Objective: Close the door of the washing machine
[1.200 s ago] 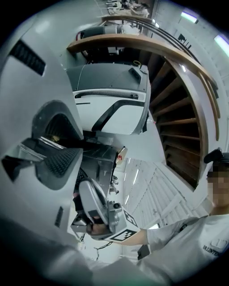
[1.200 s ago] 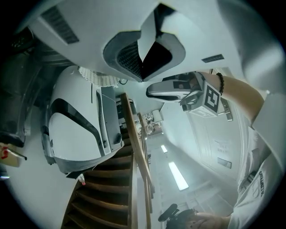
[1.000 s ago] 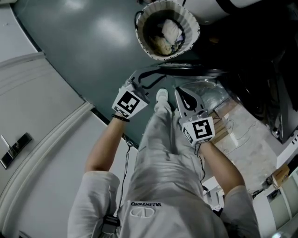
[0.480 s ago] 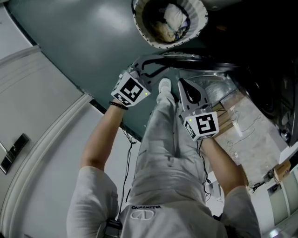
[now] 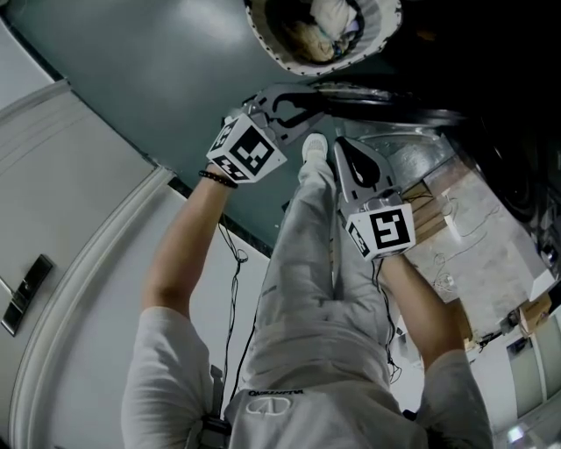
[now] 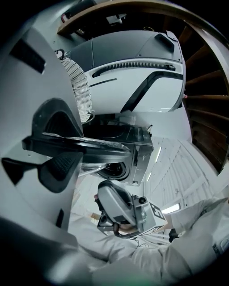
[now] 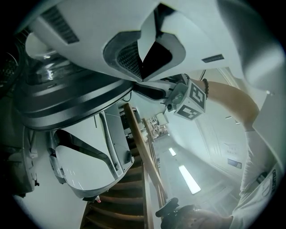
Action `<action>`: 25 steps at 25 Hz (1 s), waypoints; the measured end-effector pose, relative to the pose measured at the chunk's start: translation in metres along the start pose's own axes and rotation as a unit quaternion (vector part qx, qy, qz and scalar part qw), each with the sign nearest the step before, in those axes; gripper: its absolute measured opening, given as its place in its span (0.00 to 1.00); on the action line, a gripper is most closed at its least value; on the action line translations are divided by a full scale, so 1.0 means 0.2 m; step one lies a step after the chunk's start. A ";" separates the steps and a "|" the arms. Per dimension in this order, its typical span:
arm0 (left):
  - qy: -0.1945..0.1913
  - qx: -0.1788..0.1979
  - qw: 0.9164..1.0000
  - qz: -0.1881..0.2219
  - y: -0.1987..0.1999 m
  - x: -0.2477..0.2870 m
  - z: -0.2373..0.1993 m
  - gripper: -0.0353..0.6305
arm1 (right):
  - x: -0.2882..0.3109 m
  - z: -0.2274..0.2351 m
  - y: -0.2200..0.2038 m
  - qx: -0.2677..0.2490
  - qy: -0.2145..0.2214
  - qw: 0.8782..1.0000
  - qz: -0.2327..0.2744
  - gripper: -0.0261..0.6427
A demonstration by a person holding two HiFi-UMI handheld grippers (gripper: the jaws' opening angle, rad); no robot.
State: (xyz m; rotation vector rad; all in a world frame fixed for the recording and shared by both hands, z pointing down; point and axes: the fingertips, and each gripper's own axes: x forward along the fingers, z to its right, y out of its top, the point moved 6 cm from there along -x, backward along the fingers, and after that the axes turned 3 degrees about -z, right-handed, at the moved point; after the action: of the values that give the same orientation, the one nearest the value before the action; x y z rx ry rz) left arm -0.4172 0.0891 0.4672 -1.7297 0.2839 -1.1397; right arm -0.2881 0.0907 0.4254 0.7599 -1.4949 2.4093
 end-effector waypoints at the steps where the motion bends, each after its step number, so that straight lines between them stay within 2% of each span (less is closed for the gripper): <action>1: -0.003 0.005 1.000 -0.003 -0.01 0.01 0.00 0.20 | 0.00 0.00 -0.01 0.002 -0.001 1.000 0.000 0.06; 13: -0.023 0.057 0.998 -0.009 -0.02 0.07 -0.01 0.16 | 0.01 0.03 -0.08 0.017 -0.016 1.000 0.001 0.06; 25: -0.021 0.055 0.998 -0.007 -0.03 0.07 0.02 0.15 | -0.01 0.06 -0.13 0.036 -0.035 0.999 0.007 0.06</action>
State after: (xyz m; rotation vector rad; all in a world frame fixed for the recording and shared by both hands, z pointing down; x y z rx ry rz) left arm -0.4083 0.0842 0.4798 -1.6584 0.1802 -1.1061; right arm -0.2722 0.0929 0.4480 0.8616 -1.4498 2.4824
